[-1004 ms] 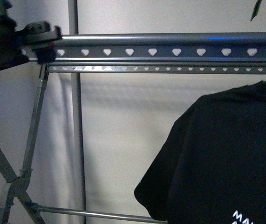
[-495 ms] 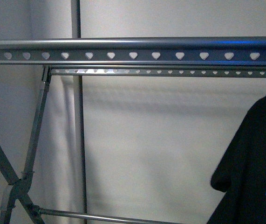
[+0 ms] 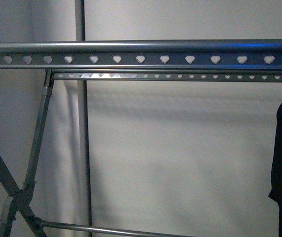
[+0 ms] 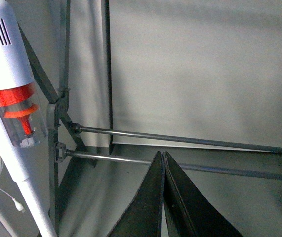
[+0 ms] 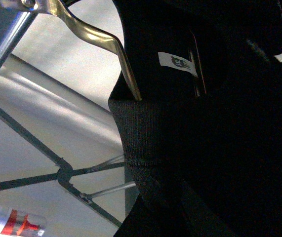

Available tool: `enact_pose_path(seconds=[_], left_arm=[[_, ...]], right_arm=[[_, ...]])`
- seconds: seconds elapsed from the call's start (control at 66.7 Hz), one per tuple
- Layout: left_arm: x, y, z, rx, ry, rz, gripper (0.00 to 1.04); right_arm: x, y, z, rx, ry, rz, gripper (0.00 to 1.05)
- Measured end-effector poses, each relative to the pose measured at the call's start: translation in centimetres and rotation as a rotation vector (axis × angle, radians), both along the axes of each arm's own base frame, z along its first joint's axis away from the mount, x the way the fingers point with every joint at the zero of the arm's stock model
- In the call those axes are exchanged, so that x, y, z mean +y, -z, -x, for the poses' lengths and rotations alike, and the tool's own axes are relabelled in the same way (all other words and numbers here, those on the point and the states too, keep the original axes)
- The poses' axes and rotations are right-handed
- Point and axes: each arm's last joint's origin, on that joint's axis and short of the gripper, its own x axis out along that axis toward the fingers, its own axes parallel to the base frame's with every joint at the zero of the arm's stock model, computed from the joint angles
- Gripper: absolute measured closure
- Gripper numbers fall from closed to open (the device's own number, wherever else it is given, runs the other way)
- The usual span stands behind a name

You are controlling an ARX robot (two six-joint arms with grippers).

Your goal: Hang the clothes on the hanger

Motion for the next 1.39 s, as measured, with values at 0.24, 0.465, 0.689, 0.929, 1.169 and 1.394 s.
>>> enact_pose_path(seconds=[0.24, 0.465, 0.689, 0.929, 1.169, 1.394], left_arm=[[0.0, 0.7, 1.7, -0.001, 0.0, 0.0, 1.01], [0.0, 1.5, 2.6, -0.013, 0.002, -0.002, 1.01], [0.0, 1.2, 3.4, -0.025, 0.0, -0.003, 1.01], [0.0, 1.2, 4.3, -0.027, 0.0, -0.003, 1.01], [0.0, 1.2, 5.0, -0.029, 0.0, -0.003, 1.01], [0.0, 1.5, 5.7, -0.003, 0.001, -0.003, 1.01]], right_arm=[[4.6, 1.8, 5.4, -0.203, 0.02, 0.174, 0.46], [7.7, 0.2, 13.0, -0.47, 0.16, 0.422, 0.09], [13.2, 4.0, 20.3, -0.379, 0.172, 0.623, 0.26], [15.1, 10.5, 20.8, -0.323, 0.071, 0.697, 0.79], [15.2, 11.9, 20.8, -0.328, 0.07, 0.705, 1.02], [15.2, 12.4, 20.8, -0.332, 0.07, 0.705, 1.02]])
